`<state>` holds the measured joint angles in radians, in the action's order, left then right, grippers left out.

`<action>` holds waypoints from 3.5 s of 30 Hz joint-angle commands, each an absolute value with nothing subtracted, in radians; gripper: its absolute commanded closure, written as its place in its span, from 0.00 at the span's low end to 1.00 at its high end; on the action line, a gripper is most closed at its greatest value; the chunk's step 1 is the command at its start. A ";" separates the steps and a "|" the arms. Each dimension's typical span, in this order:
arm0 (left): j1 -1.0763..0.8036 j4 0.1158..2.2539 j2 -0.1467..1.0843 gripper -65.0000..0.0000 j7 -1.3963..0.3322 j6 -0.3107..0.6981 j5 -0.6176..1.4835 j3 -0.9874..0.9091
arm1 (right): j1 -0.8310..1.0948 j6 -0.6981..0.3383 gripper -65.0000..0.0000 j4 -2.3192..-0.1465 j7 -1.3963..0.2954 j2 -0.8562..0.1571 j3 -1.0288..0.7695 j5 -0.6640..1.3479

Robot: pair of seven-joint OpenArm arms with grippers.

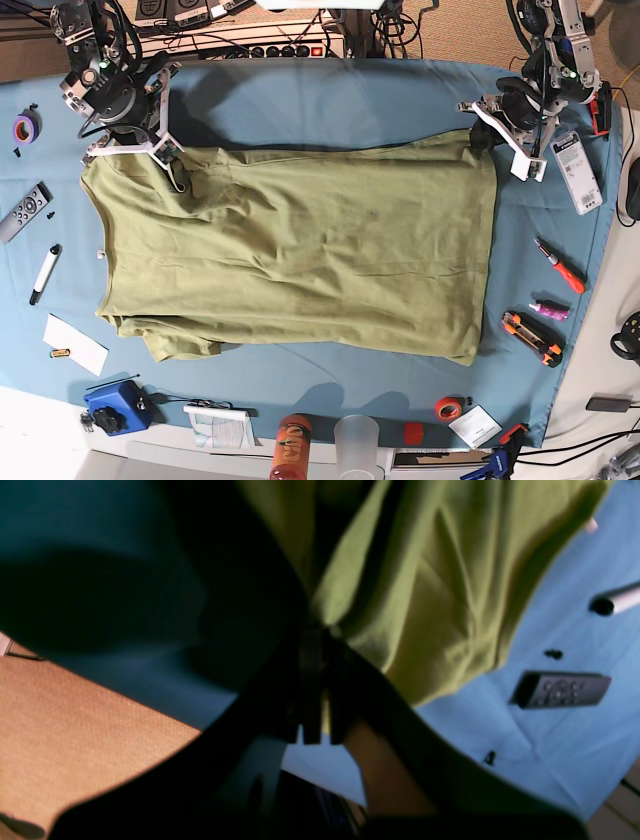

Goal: Layout the t-shirt on the table in an organized manner, then fold the t-shirt properly
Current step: 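Pull the shoulder edge outward with the right gripper, stretching the shirt, then pull the shoulder edge with both grippers away from the hem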

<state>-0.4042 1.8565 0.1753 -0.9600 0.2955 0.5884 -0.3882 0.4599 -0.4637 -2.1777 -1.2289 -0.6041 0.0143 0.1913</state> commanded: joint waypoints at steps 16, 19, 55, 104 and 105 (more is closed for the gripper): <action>-0.415 1.852 0.178 1.00 -1.013 0.289 0.561 -0.384 | 0.471 -0.509 1.00 -2.194 -1.205 -0.621 -0.228 0.406; -0.415 1.852 0.177 1.00 -1.012 0.289 0.561 -0.384 | 0.471 -0.534 1.00 -2.194 -1.213 -0.621 -0.245 0.457; -0.448 1.852 0.178 1.00 -1.057 0.287 0.524 -0.384 | 0.659 -0.598 1.00 -2.191 -1.246 -0.590 -0.507 0.562; -0.513 1.899 0.180 1.00 -1.107 0.402 0.783 -0.714 | 0.581 -0.665 1.00 -2.130 -1.206 -0.457 -0.629 0.740; -0.499 1.899 0.180 1.00 -1.106 0.402 0.783 -0.714 | 0.558 -0.665 1.00 -2.104 -1.206 -0.457 -0.629 0.741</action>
